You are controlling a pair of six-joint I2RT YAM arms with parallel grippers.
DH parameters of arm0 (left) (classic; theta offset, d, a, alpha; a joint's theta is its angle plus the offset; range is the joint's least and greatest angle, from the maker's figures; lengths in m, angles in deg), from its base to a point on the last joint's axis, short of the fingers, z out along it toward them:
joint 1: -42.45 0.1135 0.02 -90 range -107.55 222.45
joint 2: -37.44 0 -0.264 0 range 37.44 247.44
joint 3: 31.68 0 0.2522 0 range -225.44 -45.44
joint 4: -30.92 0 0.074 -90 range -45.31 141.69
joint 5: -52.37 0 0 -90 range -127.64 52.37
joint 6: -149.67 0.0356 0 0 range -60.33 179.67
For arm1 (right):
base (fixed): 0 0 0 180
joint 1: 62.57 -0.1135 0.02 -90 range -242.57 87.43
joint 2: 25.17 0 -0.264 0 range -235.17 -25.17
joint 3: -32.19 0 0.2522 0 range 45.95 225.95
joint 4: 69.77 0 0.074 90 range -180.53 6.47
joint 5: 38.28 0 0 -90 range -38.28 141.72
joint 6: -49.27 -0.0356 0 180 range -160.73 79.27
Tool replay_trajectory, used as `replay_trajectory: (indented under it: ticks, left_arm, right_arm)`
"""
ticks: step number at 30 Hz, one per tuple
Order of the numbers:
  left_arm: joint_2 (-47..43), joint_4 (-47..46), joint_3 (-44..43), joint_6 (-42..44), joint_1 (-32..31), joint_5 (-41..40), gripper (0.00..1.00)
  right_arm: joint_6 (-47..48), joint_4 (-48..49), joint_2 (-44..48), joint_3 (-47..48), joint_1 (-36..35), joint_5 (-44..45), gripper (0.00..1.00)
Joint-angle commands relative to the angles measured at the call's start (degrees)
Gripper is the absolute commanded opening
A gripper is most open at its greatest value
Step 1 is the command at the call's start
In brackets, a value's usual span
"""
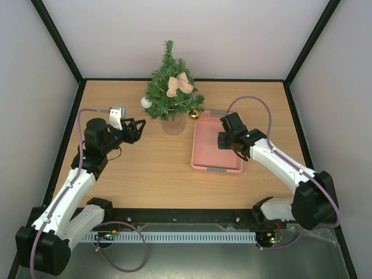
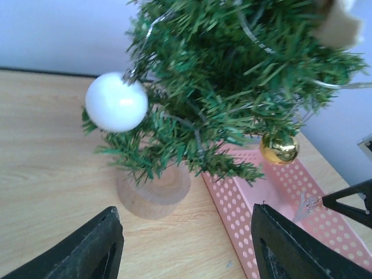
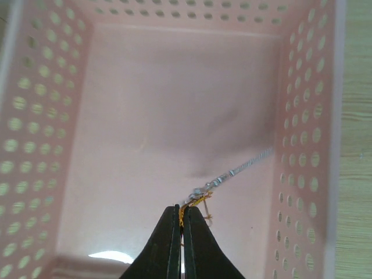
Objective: Decorate the small christmas tree
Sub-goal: Pick up the decoration item from the storage box, then hang the decoration item on the Christmas tree.
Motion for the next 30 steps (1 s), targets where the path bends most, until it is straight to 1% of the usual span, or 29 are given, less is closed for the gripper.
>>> replay_trajectory:
  ticks: [1, 5, 10, 13, 16, 18, 21, 27, 30]
  left_arm:
    - [-2.1, -3.3, -2.0, 5.9, -1.1, 3.2, 0.61]
    - [-2.9, -3.6, -3.6, 11.0, -3.6, 7.4, 0.59]
    - [-2.1, -1.8, -6.1, 15.6, -8.6, 7.7, 0.58]
    - [-1.0, -2.1, -6.9, 16.3, -10.5, 11.5, 0.56]
    - [0.1, -4.6, -7.3, 15.1, -11.9, 16.9, 0.51]
    - [1.0, -6.6, -7.5, 13.9, -13.2, 20.1, 0.50]
    - [2.8, -8.9, -8.1, 12.7, -15.8, 23.6, 0.54]
    - [5.9, -16.8, -7.3, 10.1, -19.9, 29.7, 0.65]
    - [7.9, -20.4, -7.3, 8.5, -21.5, 31.7, 0.67]
  right_arm:
    - [2.1, 0.4, 4.4, 2.8, 0.2, -3.4, 0.02]
    - [3.6, 0.3, 7.9, 3.8, 0.1, -8.8, 0.02]
    - [5.4, 1.4, 12.8, 5.3, -0.2, -16.9, 0.02]
    - [6.4, 3.5, 16.0, 5.5, -0.7, -23.7, 0.02]
    - [6.6, 6.6, 19.2, 5.1, -1.3, -31.3, 0.02]
    - [6.4, 8.5, 21.1, 4.7, -1.7, -34.4, 0.02]
    - [5.1, 12.1, 23.3, 4.0, -2.3, -38.9, 0.02]
    - [1.3, 20.0, 26.4, 1.5, -3.0, -48.9, 0.02]
    - [-1.9, 25.9, 28.2, -0.6, -3.2, -52.6, 0.02]
